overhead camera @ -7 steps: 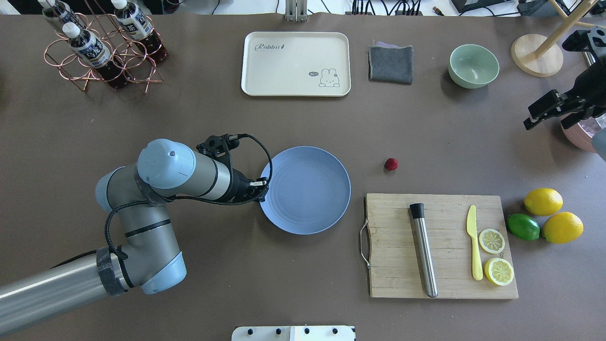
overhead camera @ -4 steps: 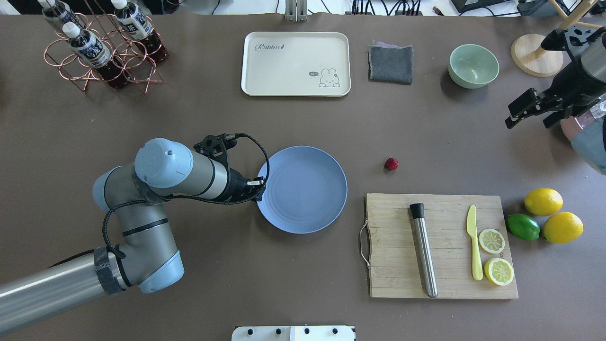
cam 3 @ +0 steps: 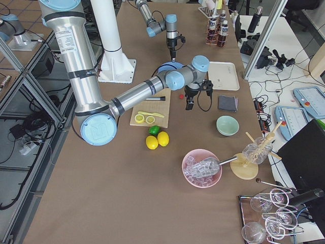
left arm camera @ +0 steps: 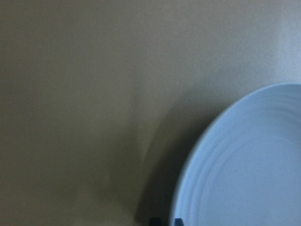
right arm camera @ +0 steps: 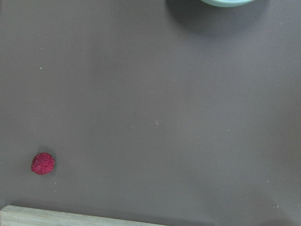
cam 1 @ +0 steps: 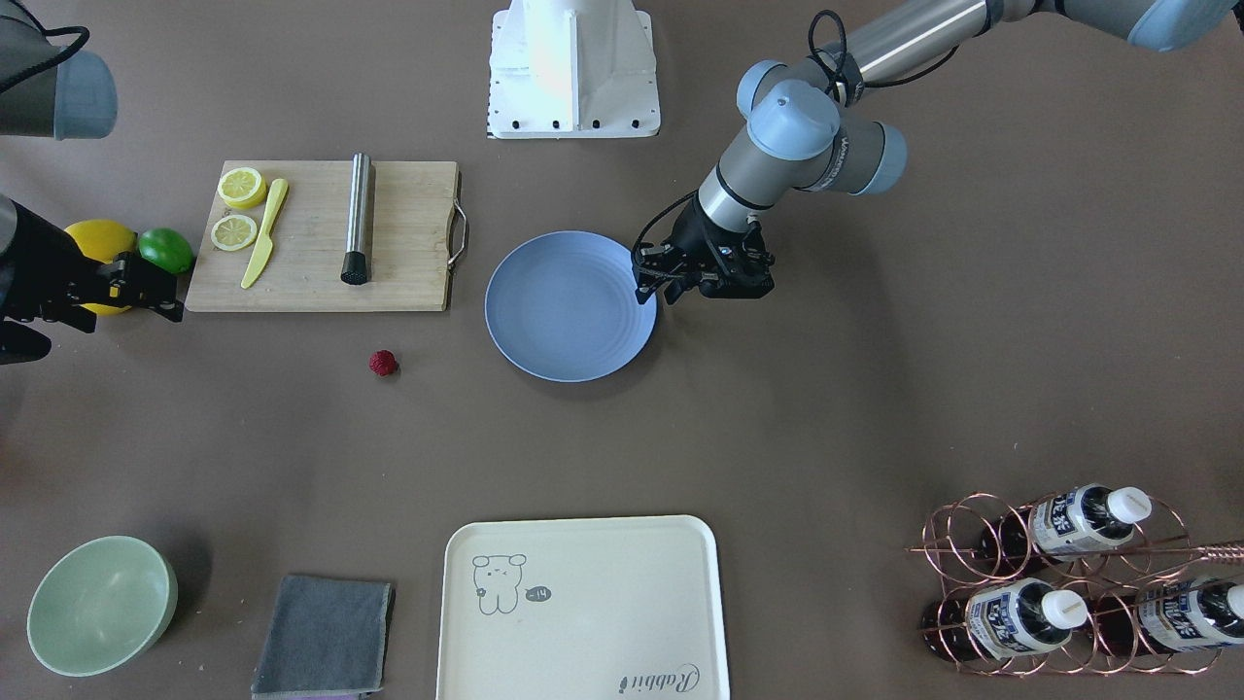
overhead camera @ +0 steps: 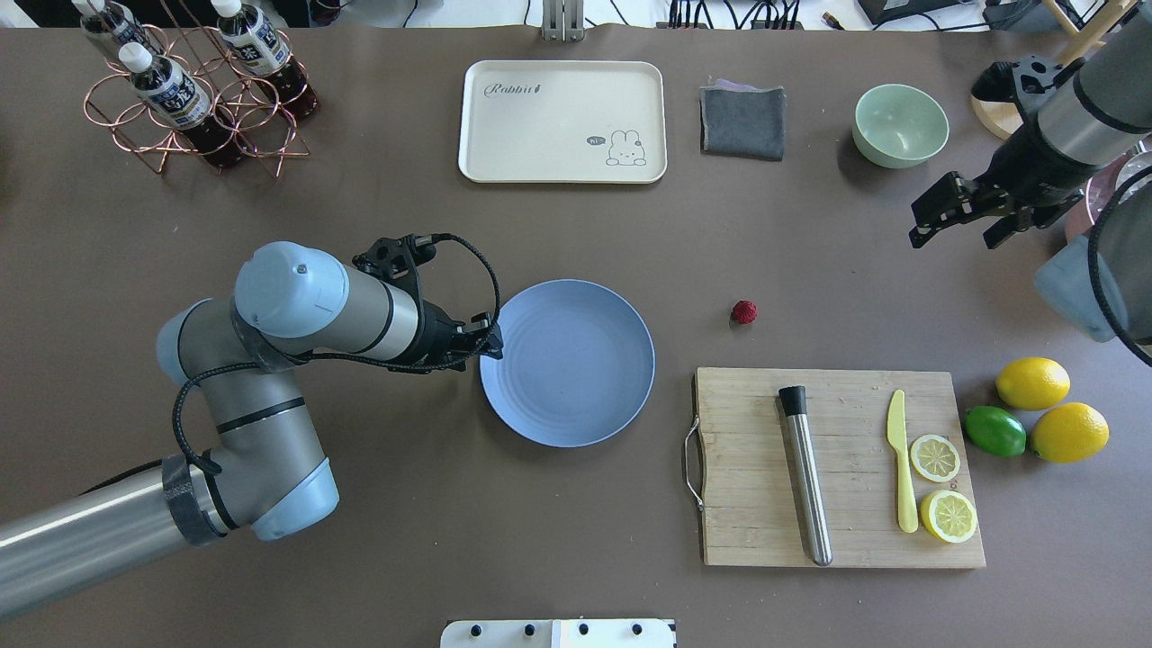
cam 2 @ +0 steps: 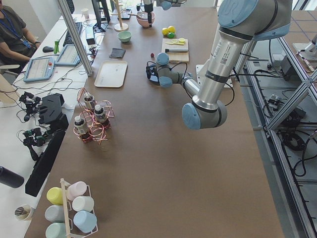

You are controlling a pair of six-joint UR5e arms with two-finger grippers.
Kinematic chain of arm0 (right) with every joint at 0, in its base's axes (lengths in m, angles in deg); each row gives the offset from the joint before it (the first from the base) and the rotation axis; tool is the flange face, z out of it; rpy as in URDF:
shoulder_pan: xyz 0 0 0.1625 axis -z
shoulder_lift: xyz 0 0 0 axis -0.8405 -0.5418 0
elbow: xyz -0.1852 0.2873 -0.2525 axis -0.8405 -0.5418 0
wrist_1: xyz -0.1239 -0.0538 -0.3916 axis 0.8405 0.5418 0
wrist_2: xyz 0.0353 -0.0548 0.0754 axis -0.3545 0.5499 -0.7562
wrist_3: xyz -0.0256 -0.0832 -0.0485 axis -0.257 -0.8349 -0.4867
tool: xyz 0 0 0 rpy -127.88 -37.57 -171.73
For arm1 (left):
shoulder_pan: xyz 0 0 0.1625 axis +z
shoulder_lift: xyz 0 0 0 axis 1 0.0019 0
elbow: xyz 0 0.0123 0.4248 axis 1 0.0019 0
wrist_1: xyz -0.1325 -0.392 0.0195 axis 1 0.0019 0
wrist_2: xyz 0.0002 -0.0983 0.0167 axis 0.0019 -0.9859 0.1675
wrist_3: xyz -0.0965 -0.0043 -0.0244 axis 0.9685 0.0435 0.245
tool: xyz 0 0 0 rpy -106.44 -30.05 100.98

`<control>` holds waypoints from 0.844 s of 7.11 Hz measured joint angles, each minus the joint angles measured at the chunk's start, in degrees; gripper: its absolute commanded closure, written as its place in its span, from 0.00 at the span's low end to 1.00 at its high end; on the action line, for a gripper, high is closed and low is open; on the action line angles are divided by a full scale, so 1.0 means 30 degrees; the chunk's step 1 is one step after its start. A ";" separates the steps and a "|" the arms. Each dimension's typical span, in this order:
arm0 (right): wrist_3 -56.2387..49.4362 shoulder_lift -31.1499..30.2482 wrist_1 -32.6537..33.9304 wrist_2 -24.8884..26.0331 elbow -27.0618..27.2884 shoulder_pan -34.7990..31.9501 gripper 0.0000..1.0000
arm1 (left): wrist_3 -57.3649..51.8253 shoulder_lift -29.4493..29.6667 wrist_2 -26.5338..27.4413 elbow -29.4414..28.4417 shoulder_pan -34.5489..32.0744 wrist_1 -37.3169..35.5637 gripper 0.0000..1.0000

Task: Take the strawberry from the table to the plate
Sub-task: 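Release the plate and draw back the left gripper while the right reaches for the strawberry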

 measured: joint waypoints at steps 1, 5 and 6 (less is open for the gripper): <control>0.1665 0.0537 -0.0720 0.0798 -0.0179 0.1097 0.00 | -0.0152 -0.0122 -0.0857 0.0122 -0.0812 -0.0077 0.24; 0.8093 0.1834 -0.6848 0.4022 -0.3107 0.5403 0.03 | -0.3021 -0.1248 -0.3302 0.0175 -0.3550 -0.0219 0.24; 0.8497 0.2230 -0.7124 0.4667 -0.3523 0.6063 0.10 | -0.3205 -0.1309 -0.3444 0.0179 -0.3719 -0.0377 0.24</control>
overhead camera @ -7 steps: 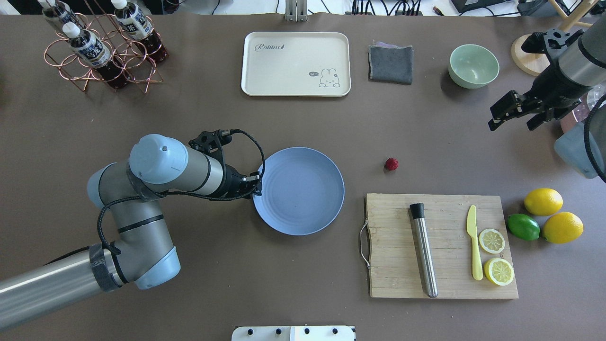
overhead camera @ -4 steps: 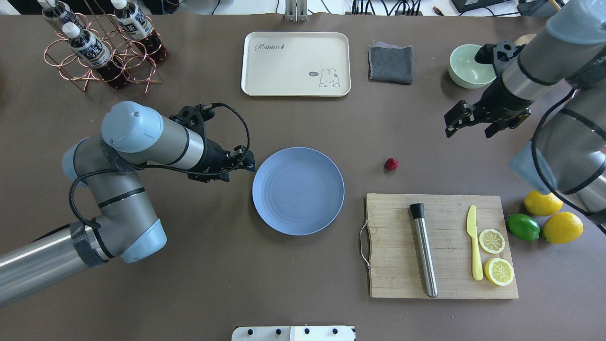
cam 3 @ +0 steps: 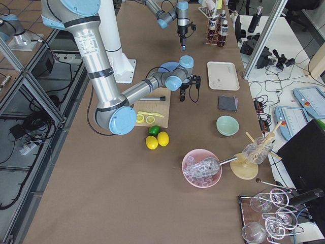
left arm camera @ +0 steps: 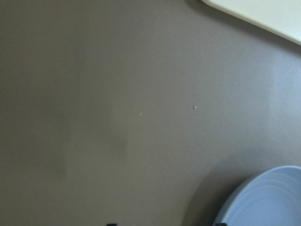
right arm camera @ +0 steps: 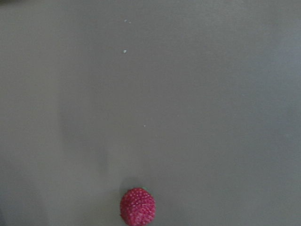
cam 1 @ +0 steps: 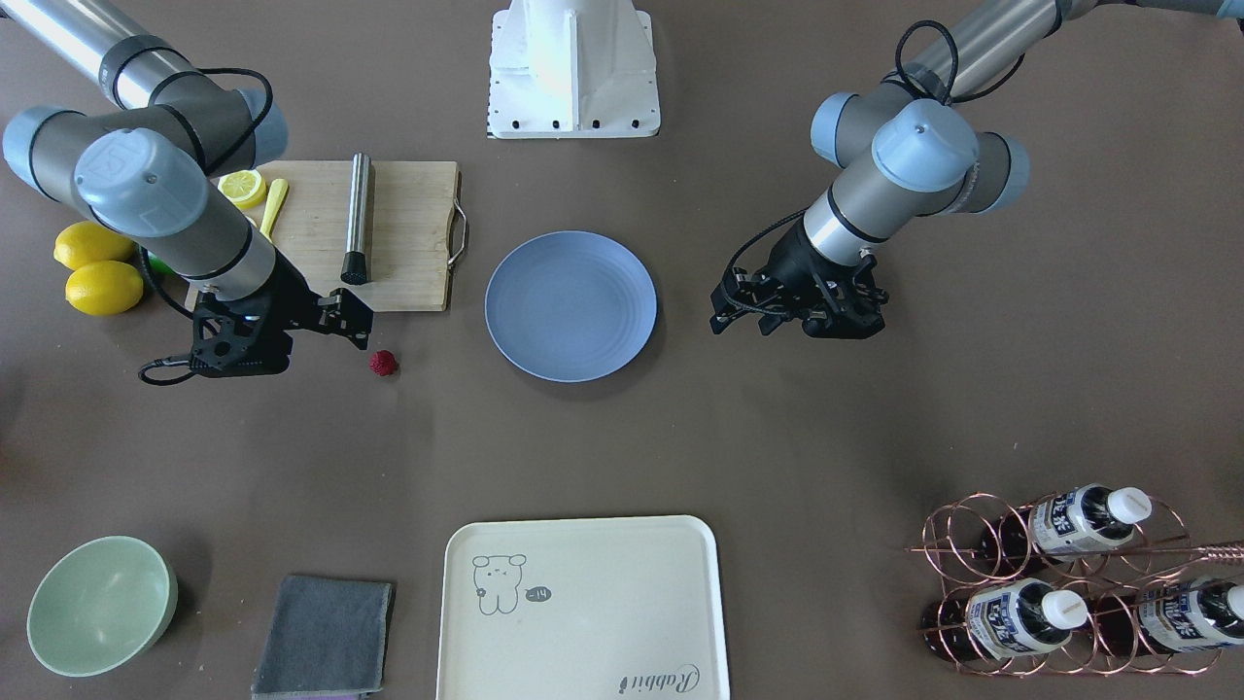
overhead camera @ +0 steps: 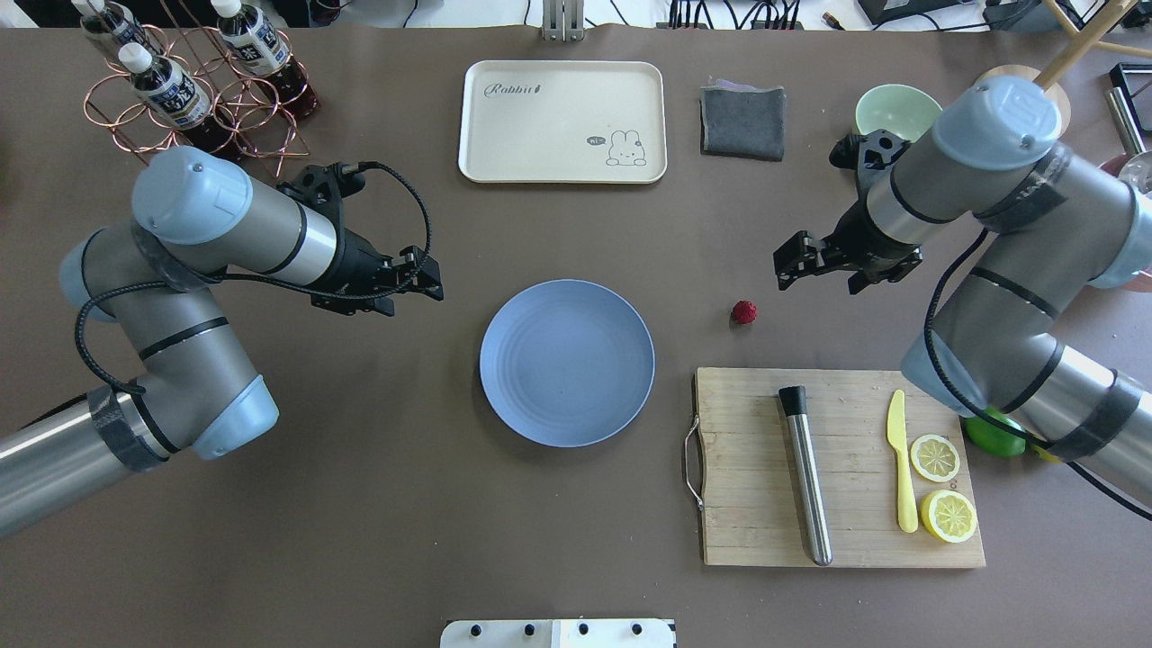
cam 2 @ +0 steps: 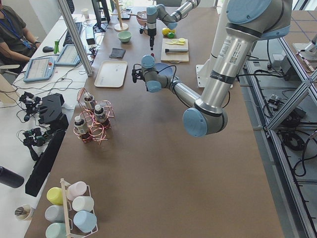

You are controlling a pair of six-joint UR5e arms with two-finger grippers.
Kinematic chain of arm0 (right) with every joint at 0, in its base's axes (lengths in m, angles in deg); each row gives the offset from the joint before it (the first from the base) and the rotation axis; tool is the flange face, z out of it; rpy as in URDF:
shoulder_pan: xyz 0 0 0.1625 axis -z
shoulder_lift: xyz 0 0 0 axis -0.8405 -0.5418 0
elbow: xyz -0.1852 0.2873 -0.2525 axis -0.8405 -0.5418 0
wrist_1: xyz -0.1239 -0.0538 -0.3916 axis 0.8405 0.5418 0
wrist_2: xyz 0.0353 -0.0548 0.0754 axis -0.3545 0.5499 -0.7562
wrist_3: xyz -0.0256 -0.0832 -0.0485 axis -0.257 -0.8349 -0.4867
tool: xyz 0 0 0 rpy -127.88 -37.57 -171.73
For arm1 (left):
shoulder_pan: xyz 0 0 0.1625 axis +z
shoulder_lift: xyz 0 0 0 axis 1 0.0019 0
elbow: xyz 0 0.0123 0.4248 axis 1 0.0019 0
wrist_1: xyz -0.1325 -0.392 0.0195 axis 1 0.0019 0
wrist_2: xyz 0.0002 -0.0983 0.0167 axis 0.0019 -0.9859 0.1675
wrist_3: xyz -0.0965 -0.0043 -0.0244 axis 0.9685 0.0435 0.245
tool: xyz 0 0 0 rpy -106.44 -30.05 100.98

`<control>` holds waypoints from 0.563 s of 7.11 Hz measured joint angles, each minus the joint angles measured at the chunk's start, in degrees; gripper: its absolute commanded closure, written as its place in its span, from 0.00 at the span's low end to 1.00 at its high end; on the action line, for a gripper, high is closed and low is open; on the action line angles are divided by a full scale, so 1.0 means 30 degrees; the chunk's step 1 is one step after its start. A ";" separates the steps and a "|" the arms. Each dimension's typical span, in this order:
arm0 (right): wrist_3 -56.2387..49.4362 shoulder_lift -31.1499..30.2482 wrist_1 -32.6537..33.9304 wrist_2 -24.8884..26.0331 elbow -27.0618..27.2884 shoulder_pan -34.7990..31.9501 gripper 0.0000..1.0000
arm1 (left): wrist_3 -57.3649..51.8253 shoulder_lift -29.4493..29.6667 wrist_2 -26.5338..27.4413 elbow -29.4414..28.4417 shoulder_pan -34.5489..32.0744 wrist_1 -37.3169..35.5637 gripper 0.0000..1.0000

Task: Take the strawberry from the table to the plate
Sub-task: 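Release the plate and draw back the left gripper while the right reaches for the strawberry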

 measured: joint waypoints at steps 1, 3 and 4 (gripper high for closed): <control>0.0181 0.0284 -0.0095 0.0571 -0.0328 0.0501 0.15 | -0.0065 -0.0005 -0.0051 0.0019 -0.0069 -0.0189 0.24; 0.0242 0.0751 -0.0143 0.1041 -0.0981 0.0869 0.41 | -0.0076 -0.0022 -0.0073 0.0036 -0.0095 -0.0320 0.22; 0.0242 0.0982 -0.0160 0.1126 -0.1258 0.0912 0.55 | -0.0071 -0.0032 -0.0075 0.0048 -0.0092 -0.0342 0.22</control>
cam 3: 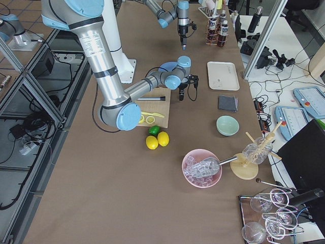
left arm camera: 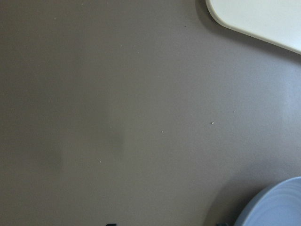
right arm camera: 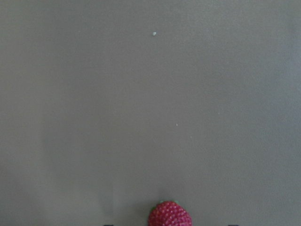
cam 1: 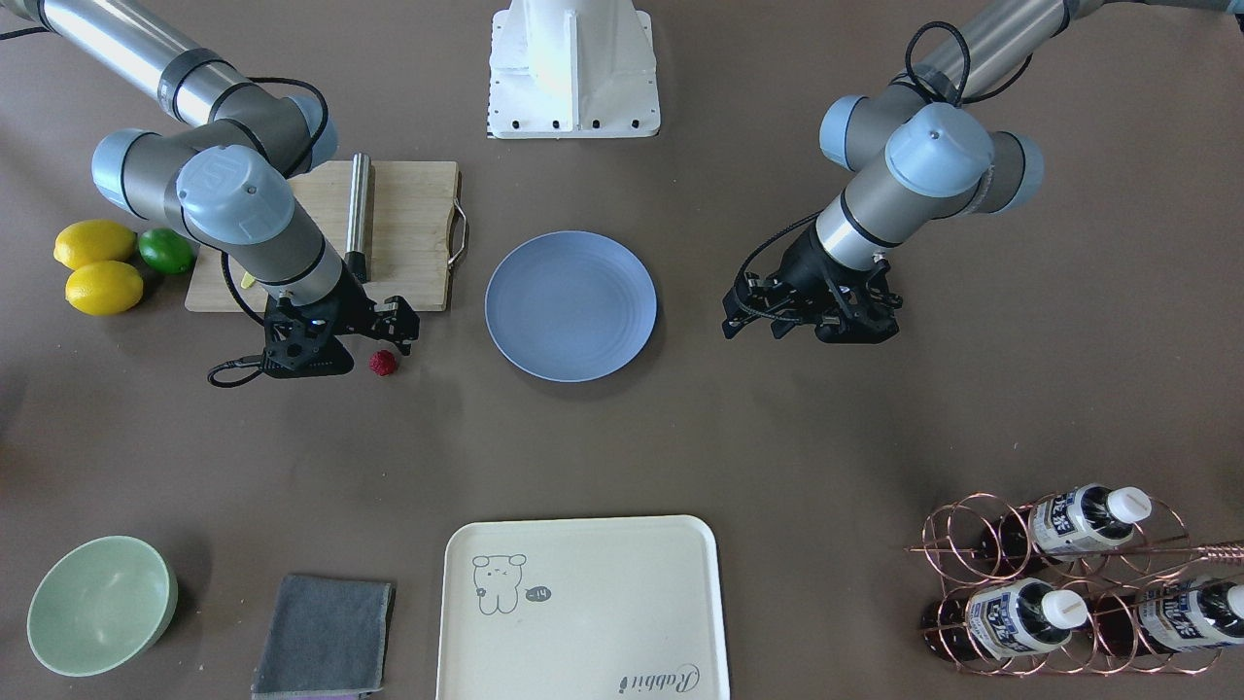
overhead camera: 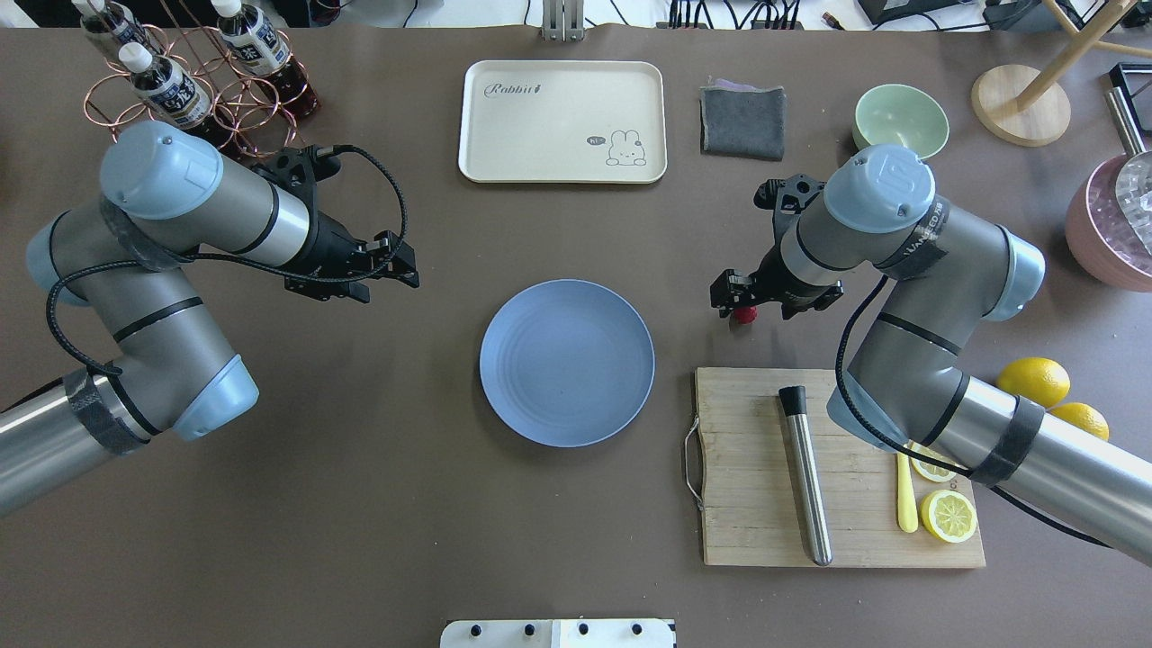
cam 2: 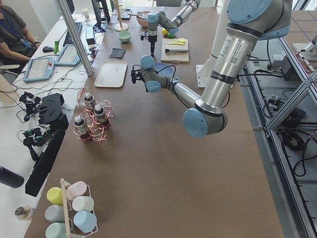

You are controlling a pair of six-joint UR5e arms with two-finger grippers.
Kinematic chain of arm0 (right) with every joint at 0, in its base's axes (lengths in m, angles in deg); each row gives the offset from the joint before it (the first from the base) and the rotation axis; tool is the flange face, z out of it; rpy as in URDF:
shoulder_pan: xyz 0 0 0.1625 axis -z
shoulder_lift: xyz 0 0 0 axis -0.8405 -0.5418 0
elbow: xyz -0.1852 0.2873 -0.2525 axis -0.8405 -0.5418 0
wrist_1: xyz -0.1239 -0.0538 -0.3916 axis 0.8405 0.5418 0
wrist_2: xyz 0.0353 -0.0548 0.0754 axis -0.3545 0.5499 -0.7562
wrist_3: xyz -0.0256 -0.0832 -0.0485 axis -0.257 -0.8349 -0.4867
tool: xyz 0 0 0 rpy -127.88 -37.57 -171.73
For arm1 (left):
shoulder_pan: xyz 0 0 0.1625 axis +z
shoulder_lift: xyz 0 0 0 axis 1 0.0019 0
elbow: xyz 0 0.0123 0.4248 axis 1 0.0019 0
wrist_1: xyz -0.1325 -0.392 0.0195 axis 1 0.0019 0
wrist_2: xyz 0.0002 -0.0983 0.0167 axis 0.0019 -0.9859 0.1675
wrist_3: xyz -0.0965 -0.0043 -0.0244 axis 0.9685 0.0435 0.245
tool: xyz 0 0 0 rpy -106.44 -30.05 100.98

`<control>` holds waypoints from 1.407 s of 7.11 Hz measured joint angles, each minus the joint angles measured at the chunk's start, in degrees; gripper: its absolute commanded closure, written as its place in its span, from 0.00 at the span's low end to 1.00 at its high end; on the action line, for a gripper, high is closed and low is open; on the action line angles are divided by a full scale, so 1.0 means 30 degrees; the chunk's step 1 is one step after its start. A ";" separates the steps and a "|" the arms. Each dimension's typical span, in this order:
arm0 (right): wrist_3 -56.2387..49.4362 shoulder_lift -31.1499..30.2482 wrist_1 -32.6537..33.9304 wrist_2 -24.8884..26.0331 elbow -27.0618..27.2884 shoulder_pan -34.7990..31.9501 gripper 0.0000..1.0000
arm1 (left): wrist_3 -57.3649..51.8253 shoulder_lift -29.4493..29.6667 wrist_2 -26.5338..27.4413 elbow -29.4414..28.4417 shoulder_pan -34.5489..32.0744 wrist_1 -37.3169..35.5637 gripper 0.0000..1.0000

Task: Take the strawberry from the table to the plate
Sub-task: 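Release the plate and draw back the left gripper while the right reaches for the strawberry, then grasp the red strawberry with the right gripper and lift it, then move the strawberry over the blue plate and release it with the right gripper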

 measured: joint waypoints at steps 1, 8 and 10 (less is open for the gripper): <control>-0.0007 0.0157 -0.0007 0.0029 -0.0135 0.0021 0.73 | 0.0002 -0.0005 -0.0001 0.0011 0.0007 -0.0008 0.22; 0.0790 0.1998 0.0228 -0.0118 0.0073 0.0048 1.00 | -0.0003 -0.0249 -0.0056 0.0377 -0.0113 -0.0026 0.22; 0.3333 0.3670 0.0295 0.0682 -0.0070 0.1366 1.00 | -0.0735 -0.0588 -0.0894 0.0477 -0.1024 -0.0132 0.22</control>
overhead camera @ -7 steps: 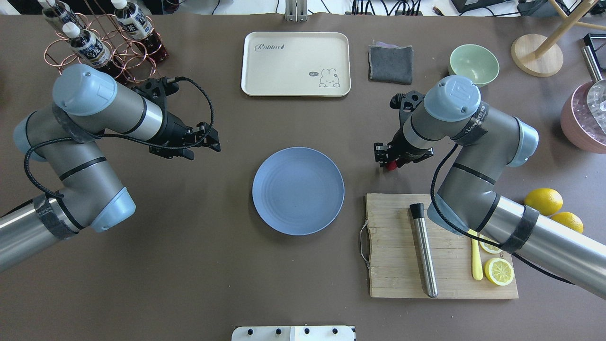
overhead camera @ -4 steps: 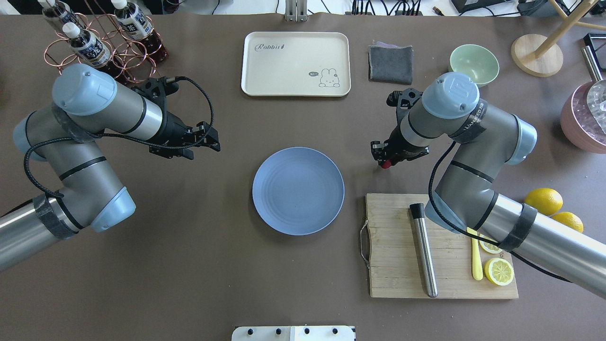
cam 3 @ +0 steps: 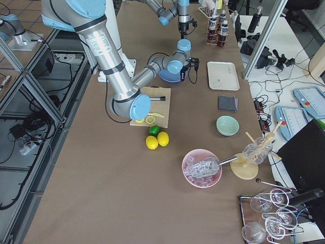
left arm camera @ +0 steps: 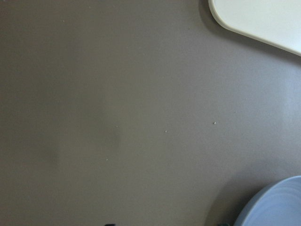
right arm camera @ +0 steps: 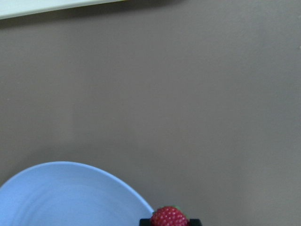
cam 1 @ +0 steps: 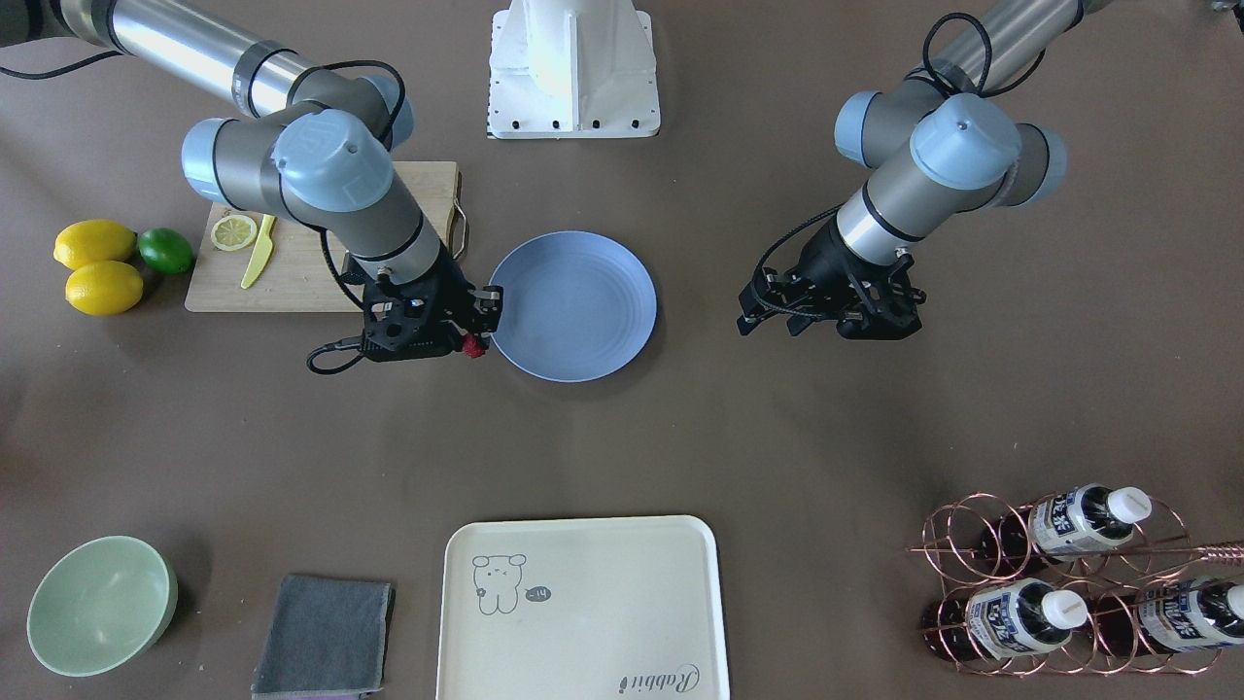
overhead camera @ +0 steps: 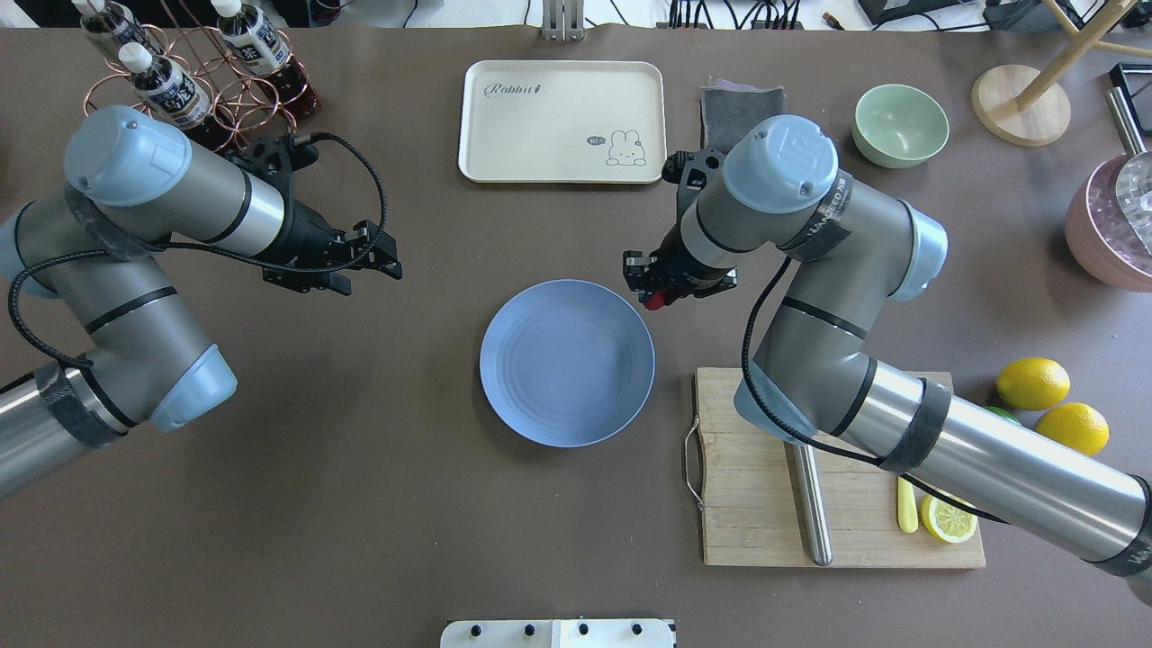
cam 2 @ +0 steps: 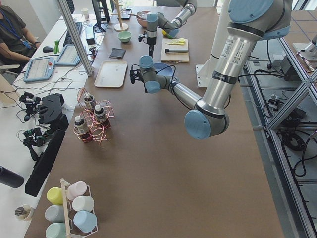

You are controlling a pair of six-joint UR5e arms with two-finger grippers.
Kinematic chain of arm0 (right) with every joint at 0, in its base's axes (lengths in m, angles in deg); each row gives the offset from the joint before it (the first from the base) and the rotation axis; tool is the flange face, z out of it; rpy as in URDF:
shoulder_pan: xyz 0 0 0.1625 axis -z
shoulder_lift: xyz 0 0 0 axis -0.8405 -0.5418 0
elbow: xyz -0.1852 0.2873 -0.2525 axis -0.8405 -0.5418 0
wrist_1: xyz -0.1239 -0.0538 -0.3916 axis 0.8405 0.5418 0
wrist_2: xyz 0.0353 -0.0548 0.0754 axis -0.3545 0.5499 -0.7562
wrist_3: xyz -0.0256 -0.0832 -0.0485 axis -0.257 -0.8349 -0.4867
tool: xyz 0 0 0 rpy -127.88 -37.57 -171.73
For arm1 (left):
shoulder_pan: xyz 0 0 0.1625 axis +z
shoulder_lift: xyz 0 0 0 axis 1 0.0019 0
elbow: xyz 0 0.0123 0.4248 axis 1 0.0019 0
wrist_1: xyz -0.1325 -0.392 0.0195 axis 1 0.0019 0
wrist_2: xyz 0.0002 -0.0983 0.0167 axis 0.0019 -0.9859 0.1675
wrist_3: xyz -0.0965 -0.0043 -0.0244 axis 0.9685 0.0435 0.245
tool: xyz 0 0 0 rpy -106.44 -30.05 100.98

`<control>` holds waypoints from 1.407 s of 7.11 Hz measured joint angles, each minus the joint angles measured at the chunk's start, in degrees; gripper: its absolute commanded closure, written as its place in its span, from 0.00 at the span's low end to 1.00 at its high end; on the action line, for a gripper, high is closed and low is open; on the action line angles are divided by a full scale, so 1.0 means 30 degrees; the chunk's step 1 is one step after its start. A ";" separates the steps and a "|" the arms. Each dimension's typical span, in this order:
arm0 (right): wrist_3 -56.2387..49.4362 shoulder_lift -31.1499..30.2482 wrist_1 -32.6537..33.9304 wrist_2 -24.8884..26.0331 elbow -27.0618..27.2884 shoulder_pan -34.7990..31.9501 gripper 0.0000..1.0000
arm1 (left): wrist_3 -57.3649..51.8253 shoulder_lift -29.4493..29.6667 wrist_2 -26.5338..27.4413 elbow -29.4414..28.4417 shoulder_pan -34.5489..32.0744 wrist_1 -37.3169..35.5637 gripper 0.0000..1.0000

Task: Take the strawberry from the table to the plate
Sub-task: 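Move the strawberry over the blue plate and release it with the right gripper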

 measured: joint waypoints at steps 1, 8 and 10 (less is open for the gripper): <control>0.0998 0.0576 0.0011 0.0706 -0.0045 0.0848 1.00 | -0.0849 -0.0134 -0.0428 -0.0206 -0.0579 -0.0132 0.22; 0.1969 0.1822 -0.0025 0.2992 -0.1453 0.3085 0.01 | -0.2952 -0.1008 -0.0951 -0.0286 -0.1657 -0.0852 0.22; 0.1982 0.1821 -0.0020 0.3009 -0.1463 0.2982 0.00 | -0.2953 -0.1047 -0.0948 -0.0274 -0.1658 -0.0849 0.21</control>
